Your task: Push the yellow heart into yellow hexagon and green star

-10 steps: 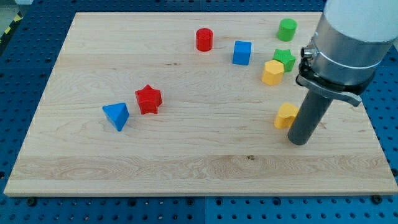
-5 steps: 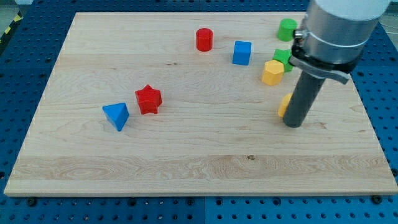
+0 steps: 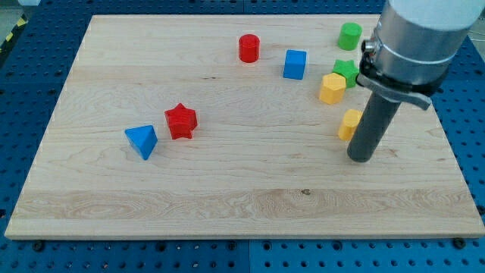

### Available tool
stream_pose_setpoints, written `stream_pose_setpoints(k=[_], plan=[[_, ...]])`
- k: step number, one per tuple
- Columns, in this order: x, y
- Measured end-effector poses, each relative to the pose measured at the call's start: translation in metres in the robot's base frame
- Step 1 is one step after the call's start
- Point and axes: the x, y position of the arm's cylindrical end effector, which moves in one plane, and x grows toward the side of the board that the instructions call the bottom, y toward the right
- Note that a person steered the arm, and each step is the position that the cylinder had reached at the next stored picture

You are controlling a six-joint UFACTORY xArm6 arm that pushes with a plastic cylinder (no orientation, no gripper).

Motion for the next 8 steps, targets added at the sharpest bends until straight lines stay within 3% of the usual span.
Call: stream_pose_setpoints(k=[2, 6, 8], plan=[[-0.007, 0.004], [-0.112, 0.004], [-0.113, 0.004]])
